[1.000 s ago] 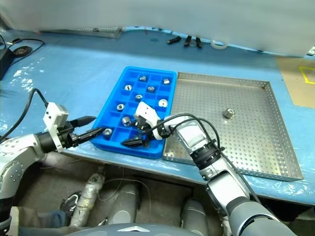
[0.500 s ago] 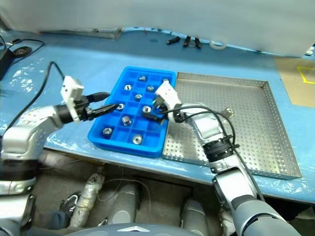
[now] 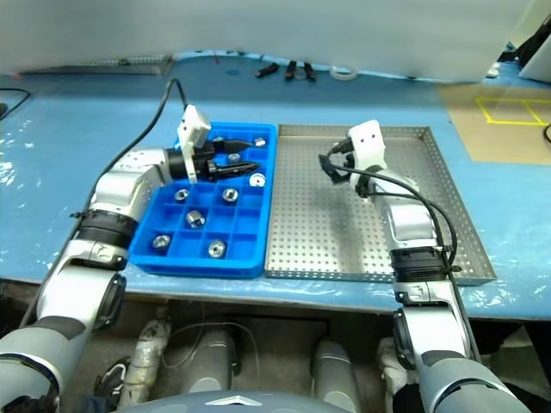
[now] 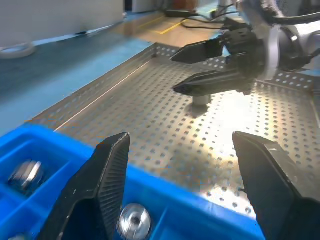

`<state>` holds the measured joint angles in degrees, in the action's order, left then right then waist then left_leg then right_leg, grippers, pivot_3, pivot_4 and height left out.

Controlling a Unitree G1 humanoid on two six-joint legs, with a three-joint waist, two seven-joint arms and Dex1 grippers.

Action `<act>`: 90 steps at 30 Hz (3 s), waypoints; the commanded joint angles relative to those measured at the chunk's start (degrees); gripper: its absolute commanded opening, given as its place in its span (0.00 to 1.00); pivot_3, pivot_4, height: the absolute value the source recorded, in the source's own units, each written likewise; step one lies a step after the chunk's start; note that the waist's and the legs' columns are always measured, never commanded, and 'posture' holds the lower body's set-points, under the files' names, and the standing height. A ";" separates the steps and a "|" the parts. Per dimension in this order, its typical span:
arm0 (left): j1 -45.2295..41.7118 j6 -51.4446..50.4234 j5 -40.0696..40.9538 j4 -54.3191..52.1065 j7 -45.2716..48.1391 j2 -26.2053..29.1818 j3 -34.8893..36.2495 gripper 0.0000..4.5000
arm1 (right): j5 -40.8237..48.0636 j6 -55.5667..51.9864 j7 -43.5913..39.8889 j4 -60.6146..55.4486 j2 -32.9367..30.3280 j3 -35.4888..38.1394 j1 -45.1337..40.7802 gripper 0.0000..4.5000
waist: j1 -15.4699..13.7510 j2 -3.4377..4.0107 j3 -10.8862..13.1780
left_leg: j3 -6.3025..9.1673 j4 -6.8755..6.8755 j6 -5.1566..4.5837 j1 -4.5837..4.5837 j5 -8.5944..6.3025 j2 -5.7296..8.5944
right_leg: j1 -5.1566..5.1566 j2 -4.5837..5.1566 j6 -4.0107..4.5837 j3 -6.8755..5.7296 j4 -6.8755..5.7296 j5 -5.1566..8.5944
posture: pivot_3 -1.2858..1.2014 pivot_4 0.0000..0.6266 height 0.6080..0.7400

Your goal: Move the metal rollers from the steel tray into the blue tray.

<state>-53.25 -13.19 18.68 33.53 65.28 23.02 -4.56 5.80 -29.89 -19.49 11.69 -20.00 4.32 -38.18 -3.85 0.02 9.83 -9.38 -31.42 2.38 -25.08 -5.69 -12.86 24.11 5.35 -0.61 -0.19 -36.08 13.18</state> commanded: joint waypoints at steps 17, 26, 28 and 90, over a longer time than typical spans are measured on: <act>0.29 2.55 -2.40 0.91 2.81 -0.40 1.16 0.77 | -2.64 14.58 13.81 29.21 4.47 3.96 -4.17 0.99 | 1.34 0.02 0.01 | -0.35 -1.03 -0.72 0.04 -0.44 -0.07 | -0.03 0.14 0.24 0.19 -0.50 0.13 | 0.45 0.24 1.00; 2.99 0.66 -2.15 -3.19 1.84 0.47 1.40 0.77 | -1.05 16.96 12.74 30.90 4.69 5.11 -4.58 0.80 | 1.31 0.02 0.01 | -0.35 -1.08 -0.80 0.09 -0.48 -0.08 | -0.06 0.15 0.25 0.19 -0.57 0.13 | 0.45 0.24 1.00; 2.95 0.50 -2.24 -3.21 1.75 0.69 1.43 0.77 | -0.79 17.00 12.43 30.19 4.91 4.90 -4.46 0.65 | 1.30 0.01 0.01 | -0.35 -1.07 -0.81 0.08 -0.49 -0.08 | -0.06 0.15 0.25 0.18 -0.57 0.13 | 0.45 0.24 1.00; 36.79 -21.90 13.10 -45.52 -13.97 17.03 15.81 0.77 | 5.81 -1.65 -33.99 -3.66 2.11 -17.80 -1.84 0.98 | -6.27 0.05 0.06 | -0.37 0.14 0.15 0.04 0.07 -0.65 | 0.52 -0.22 0.66 -0.10 -0.58 0.39 | 0.61 0.24 1.00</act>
<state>-15.46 -36.24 31.62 -11.73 50.79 39.39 10.95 11.45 -32.16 -53.93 10.10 -17.19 -14.89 -39.49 -10.13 0.08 9.89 -9.75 -31.28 2.60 -25.03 -5.58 -13.51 24.63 5.13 0.05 -0.29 -36.67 13.56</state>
